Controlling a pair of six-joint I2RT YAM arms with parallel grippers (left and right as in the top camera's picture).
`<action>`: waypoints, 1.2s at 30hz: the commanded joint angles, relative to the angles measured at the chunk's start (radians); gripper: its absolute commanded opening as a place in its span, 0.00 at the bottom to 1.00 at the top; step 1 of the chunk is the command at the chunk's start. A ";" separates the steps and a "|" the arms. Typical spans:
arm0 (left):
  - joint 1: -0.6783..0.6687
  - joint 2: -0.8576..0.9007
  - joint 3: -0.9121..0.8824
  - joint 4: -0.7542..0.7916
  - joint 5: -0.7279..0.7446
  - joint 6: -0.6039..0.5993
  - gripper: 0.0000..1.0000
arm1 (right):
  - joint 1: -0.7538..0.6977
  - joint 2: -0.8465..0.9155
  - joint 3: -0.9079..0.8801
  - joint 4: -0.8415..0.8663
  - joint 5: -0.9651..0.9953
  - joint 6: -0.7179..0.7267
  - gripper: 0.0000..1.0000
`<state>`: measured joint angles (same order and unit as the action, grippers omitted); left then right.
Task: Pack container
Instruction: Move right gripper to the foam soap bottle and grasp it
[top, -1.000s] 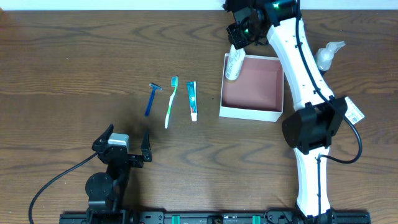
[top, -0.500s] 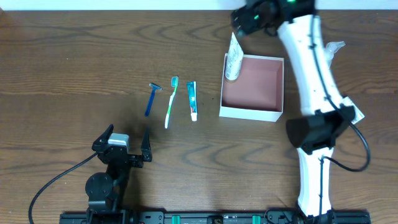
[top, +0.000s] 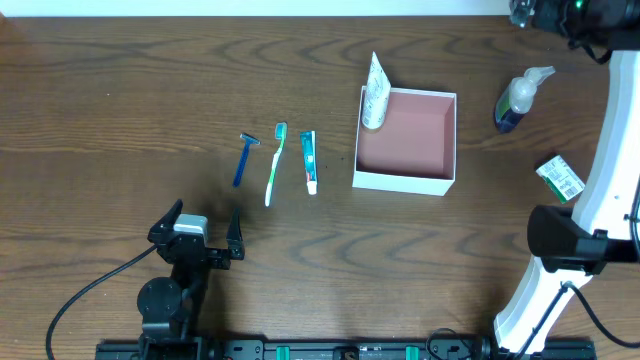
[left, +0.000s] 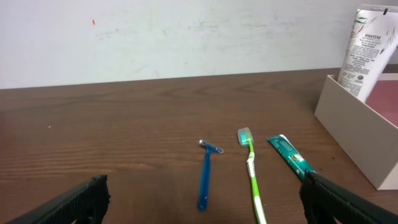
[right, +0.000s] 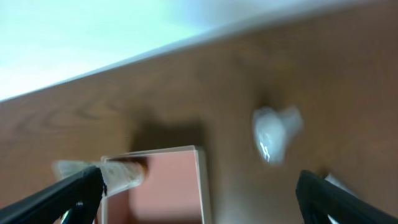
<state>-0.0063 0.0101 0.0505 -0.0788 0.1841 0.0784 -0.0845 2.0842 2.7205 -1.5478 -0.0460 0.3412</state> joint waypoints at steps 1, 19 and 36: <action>0.005 -0.006 -0.028 -0.014 0.007 -0.001 0.98 | -0.030 0.040 -0.047 -0.085 0.262 0.542 0.99; 0.005 -0.006 -0.028 -0.014 0.007 -0.002 0.98 | -0.034 0.045 -0.447 0.169 0.258 0.911 0.99; 0.005 -0.006 -0.028 -0.014 0.007 -0.001 0.98 | -0.039 0.045 -0.644 0.438 0.259 0.885 0.99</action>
<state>-0.0063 0.0101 0.0505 -0.0788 0.1841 0.0784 -0.1196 2.1273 2.0956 -1.1236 0.1921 1.2266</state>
